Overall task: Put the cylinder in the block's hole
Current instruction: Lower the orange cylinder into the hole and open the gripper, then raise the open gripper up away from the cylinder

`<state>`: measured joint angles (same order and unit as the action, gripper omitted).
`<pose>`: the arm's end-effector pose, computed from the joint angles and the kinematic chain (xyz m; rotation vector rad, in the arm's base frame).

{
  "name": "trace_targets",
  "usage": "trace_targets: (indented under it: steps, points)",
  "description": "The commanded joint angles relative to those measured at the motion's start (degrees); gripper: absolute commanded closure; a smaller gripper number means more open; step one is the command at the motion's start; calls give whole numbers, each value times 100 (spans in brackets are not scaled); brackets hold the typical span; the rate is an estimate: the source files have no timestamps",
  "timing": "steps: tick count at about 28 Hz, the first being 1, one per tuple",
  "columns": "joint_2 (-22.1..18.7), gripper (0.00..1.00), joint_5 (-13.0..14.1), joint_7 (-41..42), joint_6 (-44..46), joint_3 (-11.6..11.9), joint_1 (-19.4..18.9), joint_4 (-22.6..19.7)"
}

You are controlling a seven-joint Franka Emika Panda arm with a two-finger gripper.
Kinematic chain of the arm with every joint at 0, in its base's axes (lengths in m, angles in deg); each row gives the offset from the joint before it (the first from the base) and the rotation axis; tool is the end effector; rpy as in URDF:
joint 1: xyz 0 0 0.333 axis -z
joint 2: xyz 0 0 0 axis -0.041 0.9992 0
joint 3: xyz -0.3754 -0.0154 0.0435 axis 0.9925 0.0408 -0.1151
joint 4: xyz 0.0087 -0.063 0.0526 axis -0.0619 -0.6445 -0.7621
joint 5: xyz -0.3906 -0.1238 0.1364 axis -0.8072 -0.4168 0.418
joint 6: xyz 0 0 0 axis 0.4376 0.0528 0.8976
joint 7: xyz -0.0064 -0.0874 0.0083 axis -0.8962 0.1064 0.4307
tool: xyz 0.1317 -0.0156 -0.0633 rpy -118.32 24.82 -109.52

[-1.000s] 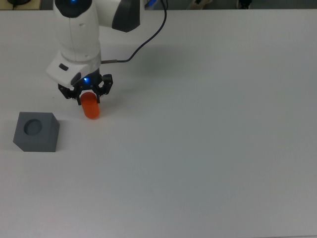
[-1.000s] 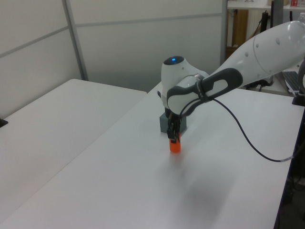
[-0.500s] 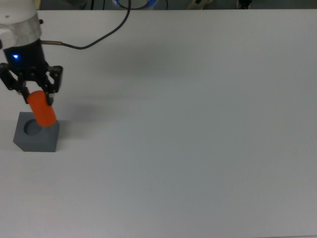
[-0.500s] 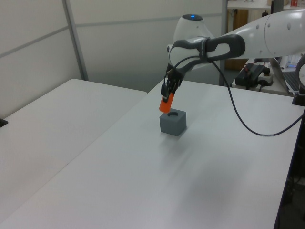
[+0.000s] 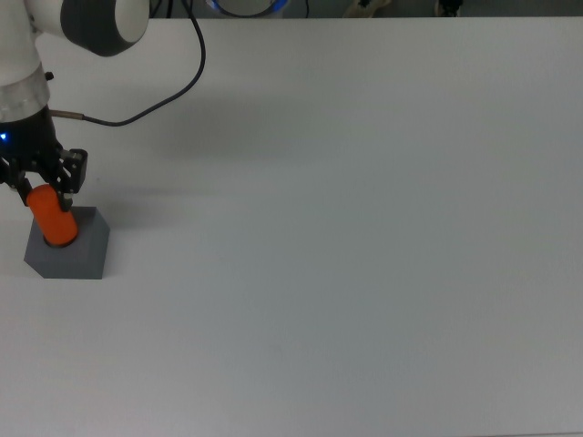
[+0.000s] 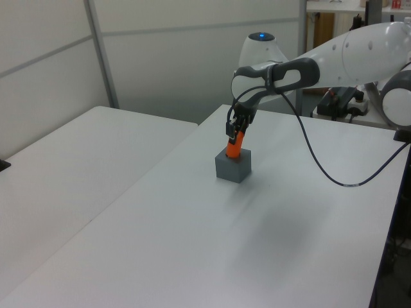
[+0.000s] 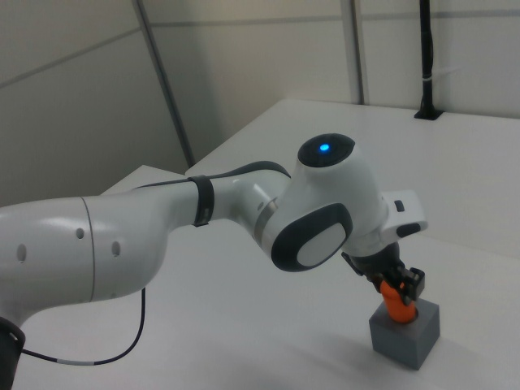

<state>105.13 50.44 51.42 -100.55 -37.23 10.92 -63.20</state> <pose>0.7186 -0.2516 0.4401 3.0475 -0.1822 0.4551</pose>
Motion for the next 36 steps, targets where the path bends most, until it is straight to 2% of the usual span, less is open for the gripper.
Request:
trace_targets:
  steps: [1, 5, 7, 8, 9, 10, 11, 15, 21, 23, 28, 31, 34, 36]
  points:
    - [112, 89, -18, 116, -42, 49, 22, 186]
    - [112, 89, -71, 116, -42, 49, 40, 186]
    - [120, 80, -80, 125, -42, 49, 40, 177]
    - [120, 64, -80, 125, -42, 49, 40, 177]
    - [147, 38, -80, 125, -42, 49, 40, 177]
    - [147, 17, -80, 116, -33, 49, 40, 186]
    - [147, 0, -123, 116, -24, 49, 40, 186]
    - [68, 0, -211, 98, 55, 40, 31, 195]
    - [-354, 0, -220, 63, 625, -30, -66, 212]
    - [-450, 0, -220, 63, 1080, -56, -206, 430]
    - [-477, 0, -229, 54, 2171, -188, -250, 871]
    - [-495, 0, -264, -16, 2813, -364, -251, 1065]
    - [-565, 0, -474, -95, 2999, -530, -259, 1100]
    - [-583, 0, -712, -323, 3096, -750, -259, 1100]
